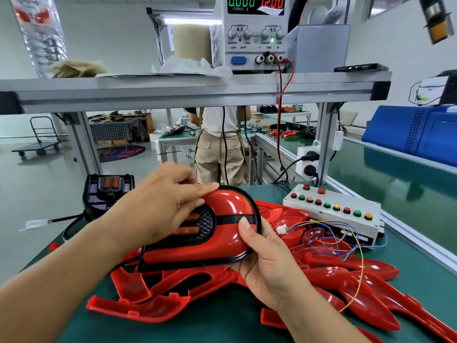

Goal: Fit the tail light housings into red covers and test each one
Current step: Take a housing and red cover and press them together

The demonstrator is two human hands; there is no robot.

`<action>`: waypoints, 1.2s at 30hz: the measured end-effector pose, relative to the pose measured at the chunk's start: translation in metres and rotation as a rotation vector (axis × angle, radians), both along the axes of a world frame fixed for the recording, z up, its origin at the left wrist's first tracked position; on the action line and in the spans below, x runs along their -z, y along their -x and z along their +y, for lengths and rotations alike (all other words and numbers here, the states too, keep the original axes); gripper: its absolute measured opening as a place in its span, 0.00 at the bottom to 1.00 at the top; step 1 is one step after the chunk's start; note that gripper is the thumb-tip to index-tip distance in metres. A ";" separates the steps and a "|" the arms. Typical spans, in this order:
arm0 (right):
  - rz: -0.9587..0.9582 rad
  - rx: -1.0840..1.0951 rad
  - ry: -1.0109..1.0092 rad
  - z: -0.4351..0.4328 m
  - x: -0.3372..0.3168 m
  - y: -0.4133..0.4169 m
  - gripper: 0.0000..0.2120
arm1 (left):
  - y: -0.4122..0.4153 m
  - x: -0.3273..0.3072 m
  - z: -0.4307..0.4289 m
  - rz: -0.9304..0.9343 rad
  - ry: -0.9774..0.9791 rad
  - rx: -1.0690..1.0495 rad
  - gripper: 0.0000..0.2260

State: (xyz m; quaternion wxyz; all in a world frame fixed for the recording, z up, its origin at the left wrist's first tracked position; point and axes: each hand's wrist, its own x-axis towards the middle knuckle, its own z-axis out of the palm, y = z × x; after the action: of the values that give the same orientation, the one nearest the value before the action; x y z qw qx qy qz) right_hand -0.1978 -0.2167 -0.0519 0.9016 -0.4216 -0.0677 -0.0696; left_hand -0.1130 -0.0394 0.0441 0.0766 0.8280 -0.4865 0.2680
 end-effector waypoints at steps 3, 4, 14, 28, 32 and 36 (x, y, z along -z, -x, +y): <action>-0.007 0.002 -0.029 -0.001 0.001 -0.001 0.16 | 0.000 -0.001 0.001 0.183 -0.012 -0.070 0.19; -0.008 -0.002 -0.032 -0.002 0.002 -0.001 0.15 | -0.001 0.000 0.003 0.188 -0.049 -0.085 0.18; 0.071 0.047 0.005 0.003 -0.003 -0.003 0.25 | 0.015 0.004 0.004 0.099 -0.083 -0.028 0.16; 0.033 0.195 0.009 0.011 -0.010 0.005 0.24 | 0.045 0.058 0.005 1.081 1.179 0.233 0.14; 0.055 0.177 0.024 0.012 -0.010 0.006 0.29 | 0.045 0.068 0.007 1.104 1.266 0.270 0.13; 0.073 0.192 0.051 0.013 -0.008 0.005 0.29 | 0.047 0.073 0.006 1.091 1.298 0.245 0.12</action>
State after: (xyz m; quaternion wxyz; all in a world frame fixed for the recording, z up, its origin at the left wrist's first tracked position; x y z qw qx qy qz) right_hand -0.2029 -0.2040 -0.0438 0.8817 -0.4511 0.0042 -0.1384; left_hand -0.1597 -0.0336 -0.0289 0.7873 0.5750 -0.2178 0.0472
